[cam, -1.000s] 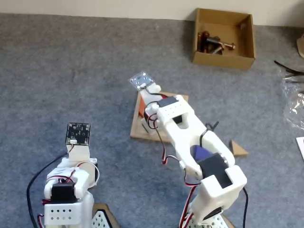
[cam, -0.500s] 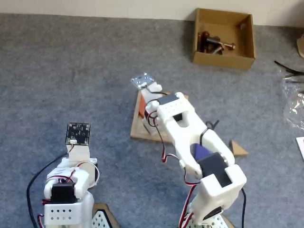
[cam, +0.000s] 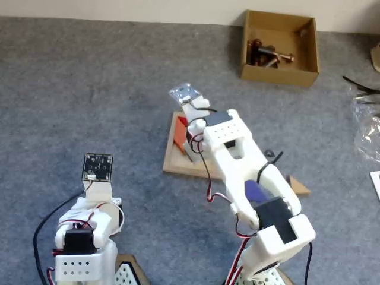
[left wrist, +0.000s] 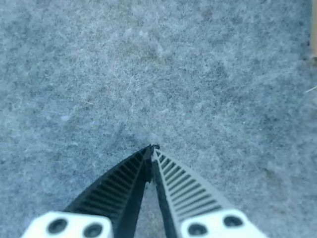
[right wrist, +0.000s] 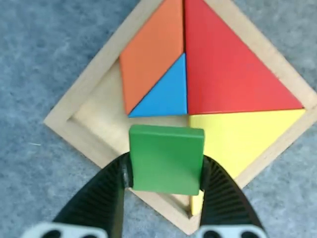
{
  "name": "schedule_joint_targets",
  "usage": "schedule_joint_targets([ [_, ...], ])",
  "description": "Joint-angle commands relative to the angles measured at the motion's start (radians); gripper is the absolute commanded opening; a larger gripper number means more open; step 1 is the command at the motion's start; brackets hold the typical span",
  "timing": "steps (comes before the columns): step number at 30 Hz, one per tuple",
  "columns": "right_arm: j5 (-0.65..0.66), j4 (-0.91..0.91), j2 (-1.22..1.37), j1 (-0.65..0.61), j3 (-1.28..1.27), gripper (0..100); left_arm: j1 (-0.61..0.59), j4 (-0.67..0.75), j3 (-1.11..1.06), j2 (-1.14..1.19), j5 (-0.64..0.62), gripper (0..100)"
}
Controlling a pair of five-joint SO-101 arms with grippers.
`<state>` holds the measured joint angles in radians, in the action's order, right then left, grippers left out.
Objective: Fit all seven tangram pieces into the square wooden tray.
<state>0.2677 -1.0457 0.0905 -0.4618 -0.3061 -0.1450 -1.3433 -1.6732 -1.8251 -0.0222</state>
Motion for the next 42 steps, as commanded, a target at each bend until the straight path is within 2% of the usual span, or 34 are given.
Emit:
schedule_joint_targets([
  [1, 0.006, -0.005, -0.065, 0.012, 0.016, 7.4, -0.013, -0.008, -0.022, -0.005, 0.006, 1],
  [5, 0.005, 0.048, -0.065, 0.010, -0.008, 7.7, -0.013, -0.008, -0.022, -0.005, 0.006, 1],
  [10, 0.002, 0.051, -0.064, 0.010, -0.024, 12.9, -0.013, -0.008, -0.022, -0.005, 0.006, 1],
  [29, 0.002, 0.070, -0.064, -0.061, -0.079, 13.2, -0.013, -0.008, -0.022, -0.005, 0.006, 1],
  [42, 0.002, 0.108, -0.064, -0.058, -0.107, 15.1, -0.013, -0.008, -0.022, -0.005, 0.006, 1],
])
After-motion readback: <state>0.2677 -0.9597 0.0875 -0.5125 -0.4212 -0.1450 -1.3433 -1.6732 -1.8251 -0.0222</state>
